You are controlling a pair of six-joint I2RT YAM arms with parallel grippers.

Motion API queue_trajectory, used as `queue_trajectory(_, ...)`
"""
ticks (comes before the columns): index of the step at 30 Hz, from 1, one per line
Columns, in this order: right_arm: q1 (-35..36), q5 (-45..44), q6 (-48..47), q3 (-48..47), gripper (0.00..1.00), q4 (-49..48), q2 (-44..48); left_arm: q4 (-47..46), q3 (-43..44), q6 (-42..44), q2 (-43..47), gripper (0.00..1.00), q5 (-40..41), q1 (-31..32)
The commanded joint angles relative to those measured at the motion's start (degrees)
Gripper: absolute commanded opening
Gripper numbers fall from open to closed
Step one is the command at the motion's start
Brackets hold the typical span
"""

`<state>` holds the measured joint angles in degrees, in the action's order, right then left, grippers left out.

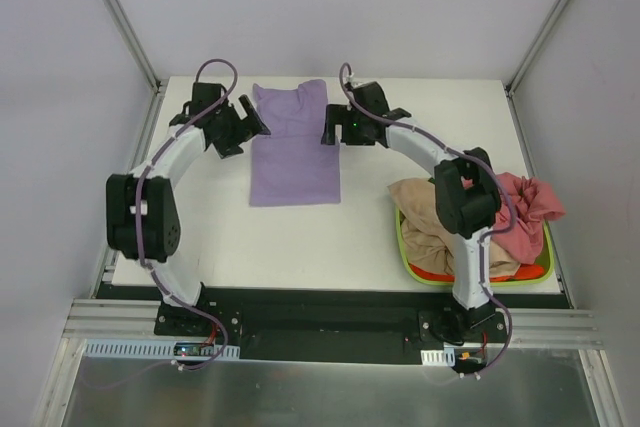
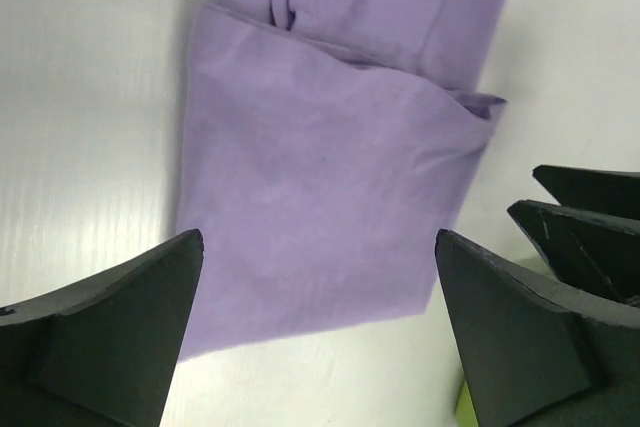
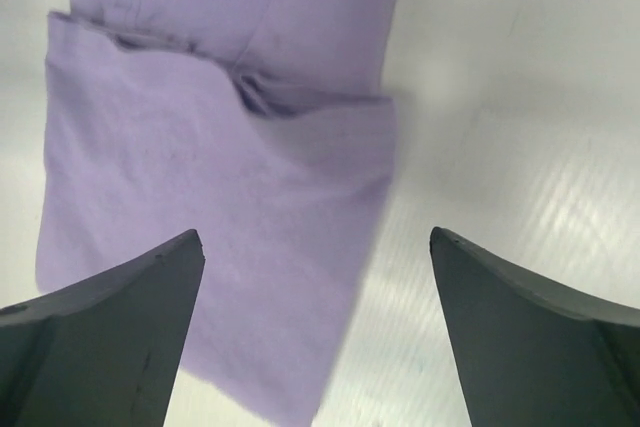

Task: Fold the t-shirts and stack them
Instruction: Fold the folded rectangular tshirt in 1/3 of the way, then grab one side of the 2/3 rectangular tshirt with both arms

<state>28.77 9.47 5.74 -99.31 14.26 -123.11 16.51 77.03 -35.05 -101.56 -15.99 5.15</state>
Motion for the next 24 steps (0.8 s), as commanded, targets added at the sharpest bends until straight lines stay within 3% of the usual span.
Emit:
queue_trajectory(1,1.1,-0.7,-1.8,9.5,0.96,-0.7,13.1,0.2,-9.8,0.1,12.5,0.99,0.3,-0.2)
queue_trajectory(7,6.6,0.3,-5.2,26.6,0.96,-0.6,24.6,0.1,-27.9,-1.8,24.1,0.99,-0.6,-0.1)
queue_trajectory(15,10.1,0.4,-9.7,33.8,0.96,0.6,25.7,0.0,-32.8,-1.4,22.8,0.98,-3.0,-0.1)
queue_trajectory(19,10.1,0.0,-9.4,33.4,0.98,0.5,23.2,-1.1,-32.5,-2.1,18.9,0.89,-2.2,-0.1)
queue_trajectory(21,10.1,-0.2,-9.5,32.3,0.99,0.9,21.8,-1.1,-31.7,-2.0,16.8,0.77,-1.1,-0.1)
queue_trajectory(24,10.1,-0.9,-9.3,31.3,0.93,1.4,20.7,-1.2,-31.0,-2.1,14.3,0.61,-1.0,-0.1)
